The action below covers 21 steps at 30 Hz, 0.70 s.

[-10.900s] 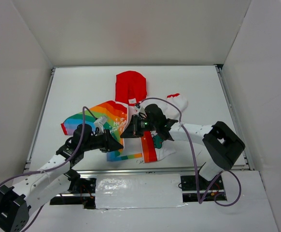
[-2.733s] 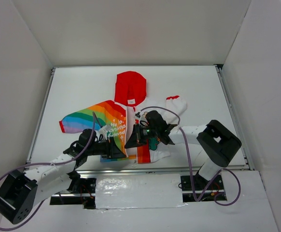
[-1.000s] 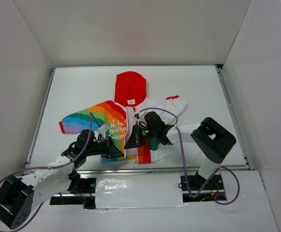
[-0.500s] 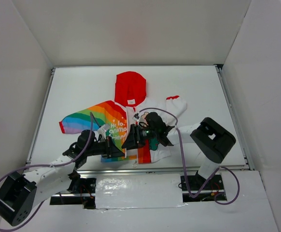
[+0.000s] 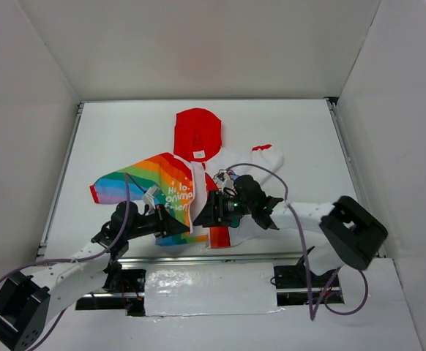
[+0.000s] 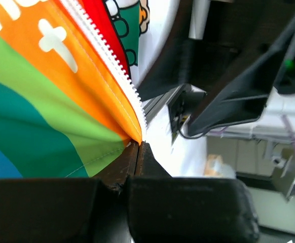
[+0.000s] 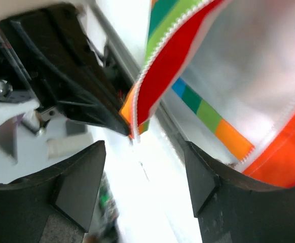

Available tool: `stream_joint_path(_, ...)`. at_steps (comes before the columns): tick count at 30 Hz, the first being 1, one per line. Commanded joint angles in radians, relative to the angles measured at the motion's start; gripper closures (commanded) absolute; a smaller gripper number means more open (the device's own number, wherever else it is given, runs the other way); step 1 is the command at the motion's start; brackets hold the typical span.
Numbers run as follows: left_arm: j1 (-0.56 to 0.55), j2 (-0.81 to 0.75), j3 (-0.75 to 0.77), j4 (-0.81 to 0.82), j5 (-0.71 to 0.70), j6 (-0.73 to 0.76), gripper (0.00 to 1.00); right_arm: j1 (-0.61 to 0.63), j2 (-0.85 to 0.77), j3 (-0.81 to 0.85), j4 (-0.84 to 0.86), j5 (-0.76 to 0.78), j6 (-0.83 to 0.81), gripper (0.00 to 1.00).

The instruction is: Zip up the jacket

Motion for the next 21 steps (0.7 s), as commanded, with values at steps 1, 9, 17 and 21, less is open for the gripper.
stream_joint_path(1,-0.004,-0.023,-0.022,0.080,-0.042,-0.091,1.00,0.004,-0.169,0.023,-0.325,0.228,-0.121,0.31)
stream_joint_path(9,-0.004,-0.098,-0.036,0.033,-0.124,-0.139,1.00,0.148,-0.250,0.224,-0.884,0.739,-0.149,0.41)
stream_joint_path(17,-0.004,-0.221,0.018,-0.242,-0.245,-0.070,1.00,0.356,-0.091,0.420,-1.125,0.965,-0.047,0.47)
stream_joint_path(21,-0.004,-0.230,0.033,-0.276,-0.239,-0.041,1.00,0.389,0.001,0.483,-1.138,0.969,-0.050,0.49)
